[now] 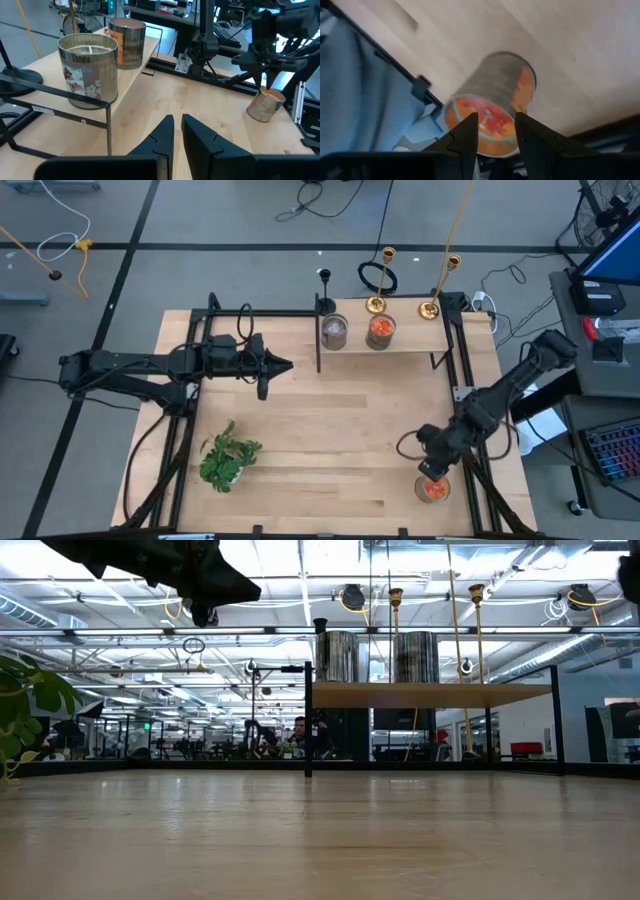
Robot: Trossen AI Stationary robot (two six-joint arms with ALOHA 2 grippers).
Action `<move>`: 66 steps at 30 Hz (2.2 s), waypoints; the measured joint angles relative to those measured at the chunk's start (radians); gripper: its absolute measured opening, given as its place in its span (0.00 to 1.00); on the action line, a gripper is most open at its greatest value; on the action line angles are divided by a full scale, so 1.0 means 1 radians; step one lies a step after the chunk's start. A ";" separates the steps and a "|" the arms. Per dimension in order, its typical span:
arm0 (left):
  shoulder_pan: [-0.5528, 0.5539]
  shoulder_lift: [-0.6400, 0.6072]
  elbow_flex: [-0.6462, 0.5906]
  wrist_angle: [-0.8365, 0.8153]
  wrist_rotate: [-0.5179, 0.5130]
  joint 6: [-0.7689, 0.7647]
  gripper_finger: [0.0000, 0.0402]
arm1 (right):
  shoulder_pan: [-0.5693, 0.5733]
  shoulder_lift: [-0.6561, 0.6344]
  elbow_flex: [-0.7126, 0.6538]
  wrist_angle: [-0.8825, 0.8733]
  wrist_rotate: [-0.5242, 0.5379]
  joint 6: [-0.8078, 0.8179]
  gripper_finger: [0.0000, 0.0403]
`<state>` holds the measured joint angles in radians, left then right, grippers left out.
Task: Pick & Place candle stick holders
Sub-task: Put the orange scented candle on the shelf
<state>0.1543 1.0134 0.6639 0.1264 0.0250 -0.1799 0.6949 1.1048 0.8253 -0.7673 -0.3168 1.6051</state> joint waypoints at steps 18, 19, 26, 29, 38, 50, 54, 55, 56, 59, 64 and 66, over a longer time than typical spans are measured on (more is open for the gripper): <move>0.000 0.000 0.000 0.012 -0.027 0.020 0.10 | 0.066 0.088 0.000 -0.035 0.086 -0.150 0.31; 0.000 0.000 0.000 0.012 -0.027 0.020 0.10 | 0.066 0.088 0.000 -0.045 0.089 -0.156 0.31; 0.000 0.000 0.000 0.012 -0.027 0.020 0.10 | 0.066 0.088 0.000 -0.108 0.135 -0.189 0.16; 0.000 0.000 0.000 0.012 -0.027 0.020 0.10 | 0.066 0.088 0.000 -0.123 0.145 -0.223 0.05; 0.000 0.000 0.000 0.017 -0.026 0.020 0.10 | 0.021 0.078 0.022 -0.145 0.216 -0.329 0.01; 0.000 0.000 0.000 0.035 -0.026 0.047 0.10 | -0.188 0.077 0.334 -0.383 0.429 -0.727 0.00; 0.000 0.000 0.000 0.035 -0.026 0.055 0.10 | -0.299 0.076 0.437 -0.527 0.627 -0.882 0.00; 0.000 0.000 0.000 0.034 -0.026 0.057 0.10 | -0.329 0.076 0.456 -0.542 0.673 -0.921 0.00; 0.000 0.000 0.000 0.034 -0.026 0.062 0.10 | -0.361 0.076 0.476 -0.549 0.699 -0.963 0.00; 0.000 0.000 0.000 0.033 -0.026 0.071 0.10 | -0.465 0.076 0.511 -0.552 0.725 -1.065 0.00; 0.000 0.000 0.000 0.020 -0.026 0.112 0.10 | -0.631 0.077 0.561 -0.620 0.800 -1.094 0.00; 0.000 0.000 0.000 0.017 -0.026 0.123 0.10 | -0.686 0.076 0.586 -0.673 0.814 -1.081 0.00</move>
<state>0.1546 1.0134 0.6636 0.1437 -0.0013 -0.0574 0.0090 1.1805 1.4110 -1.4406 0.4972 0.5242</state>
